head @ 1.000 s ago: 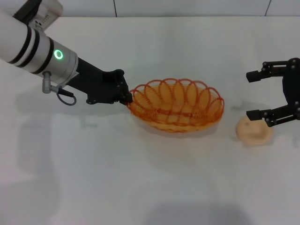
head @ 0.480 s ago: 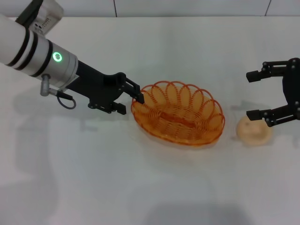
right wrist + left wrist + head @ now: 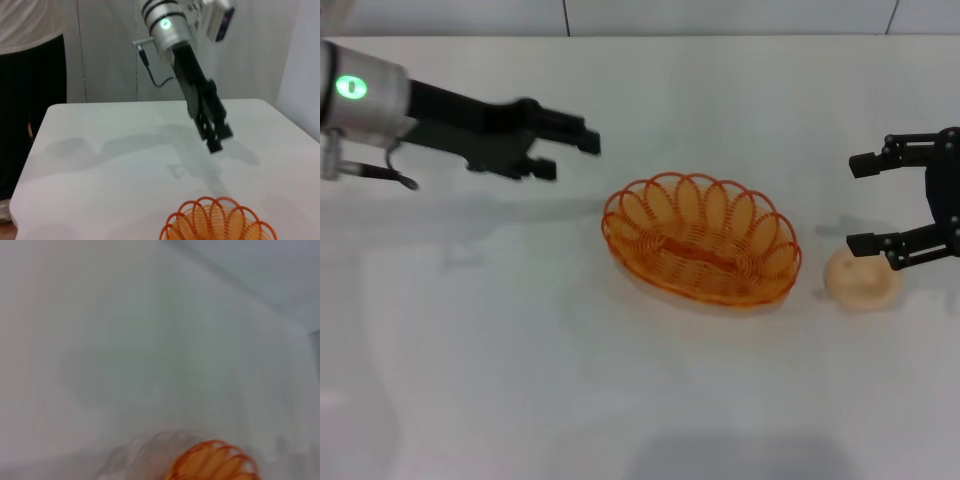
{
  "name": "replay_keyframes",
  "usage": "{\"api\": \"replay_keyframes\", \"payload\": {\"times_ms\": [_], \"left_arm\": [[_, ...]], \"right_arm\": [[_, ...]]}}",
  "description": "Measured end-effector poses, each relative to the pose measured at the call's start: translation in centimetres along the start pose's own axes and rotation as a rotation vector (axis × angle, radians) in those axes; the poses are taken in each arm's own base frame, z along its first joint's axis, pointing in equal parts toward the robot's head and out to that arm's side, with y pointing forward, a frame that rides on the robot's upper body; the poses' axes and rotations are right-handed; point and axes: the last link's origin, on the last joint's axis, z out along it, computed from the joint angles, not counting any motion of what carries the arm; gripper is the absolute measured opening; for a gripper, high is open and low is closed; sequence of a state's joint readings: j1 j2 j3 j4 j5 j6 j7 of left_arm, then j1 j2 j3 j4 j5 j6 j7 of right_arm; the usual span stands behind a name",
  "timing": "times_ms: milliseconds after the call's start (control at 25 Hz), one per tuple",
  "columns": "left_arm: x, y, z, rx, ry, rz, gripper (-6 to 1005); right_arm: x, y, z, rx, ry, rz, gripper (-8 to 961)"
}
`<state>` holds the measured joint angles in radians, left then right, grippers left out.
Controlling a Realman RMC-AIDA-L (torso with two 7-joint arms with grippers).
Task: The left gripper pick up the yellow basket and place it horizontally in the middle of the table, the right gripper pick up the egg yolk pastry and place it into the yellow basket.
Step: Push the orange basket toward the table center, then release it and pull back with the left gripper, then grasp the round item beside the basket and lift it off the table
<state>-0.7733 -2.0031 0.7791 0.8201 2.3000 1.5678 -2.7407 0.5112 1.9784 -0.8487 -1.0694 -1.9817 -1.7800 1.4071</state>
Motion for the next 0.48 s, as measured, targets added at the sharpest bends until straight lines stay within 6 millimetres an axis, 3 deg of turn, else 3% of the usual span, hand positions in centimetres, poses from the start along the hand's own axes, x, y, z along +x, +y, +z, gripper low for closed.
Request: {"api": "replay_keyframes", "payload": {"times_ms": [280, 480], "left_arm": [[-0.6, -2.1, -4.1, -0.133, 0.221, 0.364, 815], [-2.9, -3.7, -5.4, -0.125, 0.257, 0.633, 847]], "right_arm": [[0.9, 1.5, 1.1, -0.034, -0.007, 0.08, 853], [1.0, 2.1, 2.2, -0.08, 0.023, 0.107, 853]]}}
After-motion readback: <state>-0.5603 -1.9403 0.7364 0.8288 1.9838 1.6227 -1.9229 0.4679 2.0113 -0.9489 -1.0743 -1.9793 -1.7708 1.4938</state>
